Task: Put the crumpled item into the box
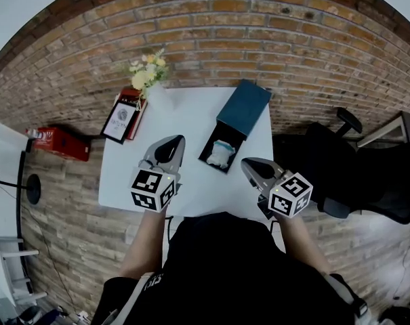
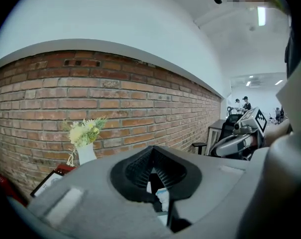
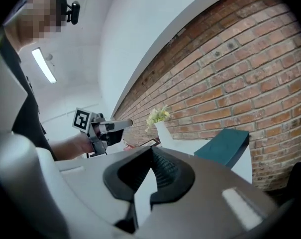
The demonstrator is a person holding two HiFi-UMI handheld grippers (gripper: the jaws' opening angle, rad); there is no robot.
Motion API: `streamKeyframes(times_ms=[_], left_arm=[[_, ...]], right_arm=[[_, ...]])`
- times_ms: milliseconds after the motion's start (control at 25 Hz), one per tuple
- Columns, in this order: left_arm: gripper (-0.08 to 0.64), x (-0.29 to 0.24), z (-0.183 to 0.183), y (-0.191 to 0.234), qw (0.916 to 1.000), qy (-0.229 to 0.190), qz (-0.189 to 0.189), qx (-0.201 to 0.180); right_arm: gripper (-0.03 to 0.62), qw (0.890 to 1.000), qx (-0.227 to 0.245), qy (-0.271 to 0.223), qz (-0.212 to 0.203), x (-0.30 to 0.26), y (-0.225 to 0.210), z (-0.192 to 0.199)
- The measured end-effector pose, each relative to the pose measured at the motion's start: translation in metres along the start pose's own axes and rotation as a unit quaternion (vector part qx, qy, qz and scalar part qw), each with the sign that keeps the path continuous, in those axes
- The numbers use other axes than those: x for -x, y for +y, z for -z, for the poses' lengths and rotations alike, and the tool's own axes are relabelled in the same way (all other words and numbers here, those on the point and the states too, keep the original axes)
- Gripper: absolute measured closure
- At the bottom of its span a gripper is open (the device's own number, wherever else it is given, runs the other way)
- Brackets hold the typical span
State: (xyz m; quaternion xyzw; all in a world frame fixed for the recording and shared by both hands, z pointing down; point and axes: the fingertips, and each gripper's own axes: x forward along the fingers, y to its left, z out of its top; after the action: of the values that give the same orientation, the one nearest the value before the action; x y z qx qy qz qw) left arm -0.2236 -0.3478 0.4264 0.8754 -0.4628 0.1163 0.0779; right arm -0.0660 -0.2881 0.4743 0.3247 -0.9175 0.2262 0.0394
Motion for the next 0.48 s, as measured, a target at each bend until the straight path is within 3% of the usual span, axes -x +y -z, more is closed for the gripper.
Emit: streamKeyframes(times_ms=[240, 480], left_arm=[[0.552, 0.015, -0.019, 0.03, 0.9995, -0.03, 0.012, 0.001], [0.552, 0.031, -0.039, 0.048, 0.9971, -0.07, 0.02, 0.021]], right_arm=[[0.597, 0.999, 0.049, -0.018, -0.008, -0.024, 0.026, -0.027], [0.597, 0.998, 0.056, -0.028, 0.022, -0.025, 0.025, -0.042]])
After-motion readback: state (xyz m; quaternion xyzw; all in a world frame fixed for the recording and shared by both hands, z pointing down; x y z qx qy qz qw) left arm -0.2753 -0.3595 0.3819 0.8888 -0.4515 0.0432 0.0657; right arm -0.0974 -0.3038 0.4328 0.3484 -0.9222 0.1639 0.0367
